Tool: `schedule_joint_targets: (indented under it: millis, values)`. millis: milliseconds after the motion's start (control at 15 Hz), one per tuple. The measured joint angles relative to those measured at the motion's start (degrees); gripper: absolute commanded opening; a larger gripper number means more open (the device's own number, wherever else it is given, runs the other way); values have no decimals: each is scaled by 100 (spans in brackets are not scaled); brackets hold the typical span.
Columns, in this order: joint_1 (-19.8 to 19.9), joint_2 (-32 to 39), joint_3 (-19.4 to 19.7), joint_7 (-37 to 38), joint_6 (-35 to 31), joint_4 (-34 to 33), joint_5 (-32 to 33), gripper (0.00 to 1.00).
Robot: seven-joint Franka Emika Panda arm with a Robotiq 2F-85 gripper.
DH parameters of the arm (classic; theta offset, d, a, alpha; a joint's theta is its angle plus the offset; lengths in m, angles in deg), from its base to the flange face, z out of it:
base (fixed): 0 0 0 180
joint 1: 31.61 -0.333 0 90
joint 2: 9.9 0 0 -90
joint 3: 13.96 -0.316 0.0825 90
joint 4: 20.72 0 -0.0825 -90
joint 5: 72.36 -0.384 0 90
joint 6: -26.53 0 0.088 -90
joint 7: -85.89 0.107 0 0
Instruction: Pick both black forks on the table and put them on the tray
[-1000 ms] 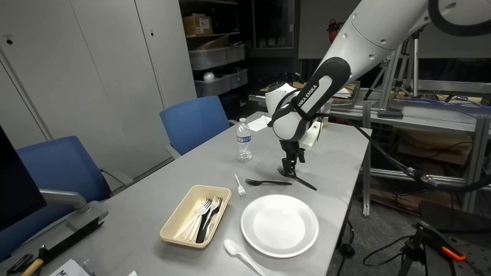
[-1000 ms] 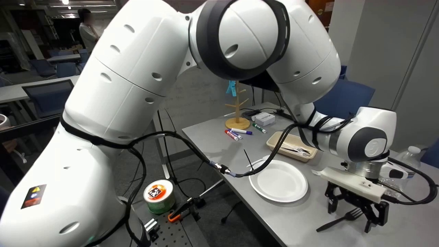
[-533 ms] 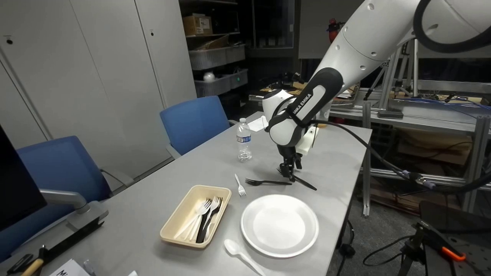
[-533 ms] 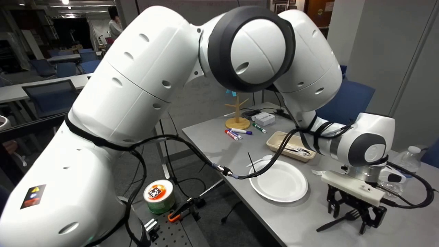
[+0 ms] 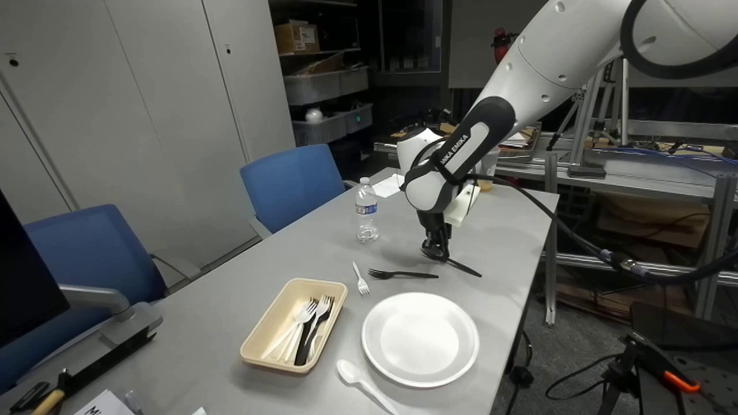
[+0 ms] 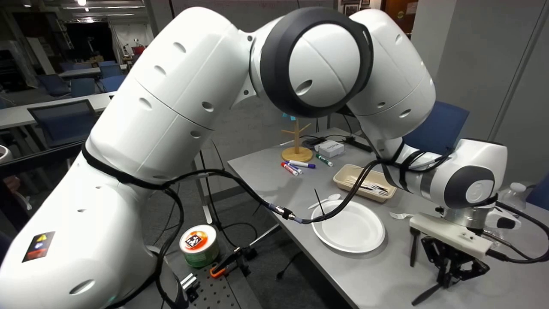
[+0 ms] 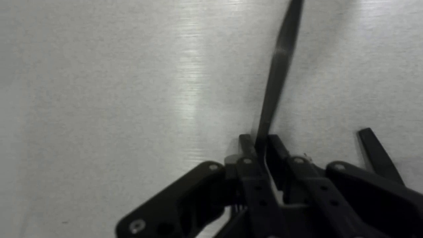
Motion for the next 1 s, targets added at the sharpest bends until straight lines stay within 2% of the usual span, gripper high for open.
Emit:
schedule_joint_targets:
  millis: [600, 1000]
  values:
    - [7, -58, -26, 0, 0, -58, -47, 3]
    - [-203, -500, -125, 0, 216, -55, -15, 3]
